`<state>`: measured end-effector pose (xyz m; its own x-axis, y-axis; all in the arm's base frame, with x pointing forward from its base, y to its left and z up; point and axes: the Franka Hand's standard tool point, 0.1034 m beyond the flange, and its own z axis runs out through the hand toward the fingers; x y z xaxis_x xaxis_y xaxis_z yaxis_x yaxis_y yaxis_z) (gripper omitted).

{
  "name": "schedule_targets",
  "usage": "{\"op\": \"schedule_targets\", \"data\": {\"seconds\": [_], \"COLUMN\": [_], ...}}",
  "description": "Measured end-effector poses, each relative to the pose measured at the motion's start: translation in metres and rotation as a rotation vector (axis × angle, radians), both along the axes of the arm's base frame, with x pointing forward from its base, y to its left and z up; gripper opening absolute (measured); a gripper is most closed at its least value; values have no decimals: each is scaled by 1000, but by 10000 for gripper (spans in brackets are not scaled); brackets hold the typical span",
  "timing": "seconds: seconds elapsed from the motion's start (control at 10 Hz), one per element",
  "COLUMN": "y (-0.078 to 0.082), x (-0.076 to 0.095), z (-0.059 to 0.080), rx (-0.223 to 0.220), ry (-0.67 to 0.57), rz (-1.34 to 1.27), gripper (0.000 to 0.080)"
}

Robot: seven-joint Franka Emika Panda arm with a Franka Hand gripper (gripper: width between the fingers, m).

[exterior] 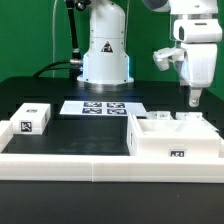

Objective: Assemble cabinet

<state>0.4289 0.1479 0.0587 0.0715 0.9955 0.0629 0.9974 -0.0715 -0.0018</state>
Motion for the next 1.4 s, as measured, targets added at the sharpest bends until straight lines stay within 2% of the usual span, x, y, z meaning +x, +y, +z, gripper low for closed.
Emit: {"op": "schedule_targets", "data": {"seconds": [0.7,1.0,1.2,1.3,1.4], "y": [16,16,16,16,17], "x": [-8,-13,-16,-18,-19], "z": [-24,-33,-38,-41,-45], "rx": [33,36,37,38,40], "ry": [12,30,42,50,57], "rz": [3,1,-1,-3,-4], "gripper": [797,797,539,539,357]}}
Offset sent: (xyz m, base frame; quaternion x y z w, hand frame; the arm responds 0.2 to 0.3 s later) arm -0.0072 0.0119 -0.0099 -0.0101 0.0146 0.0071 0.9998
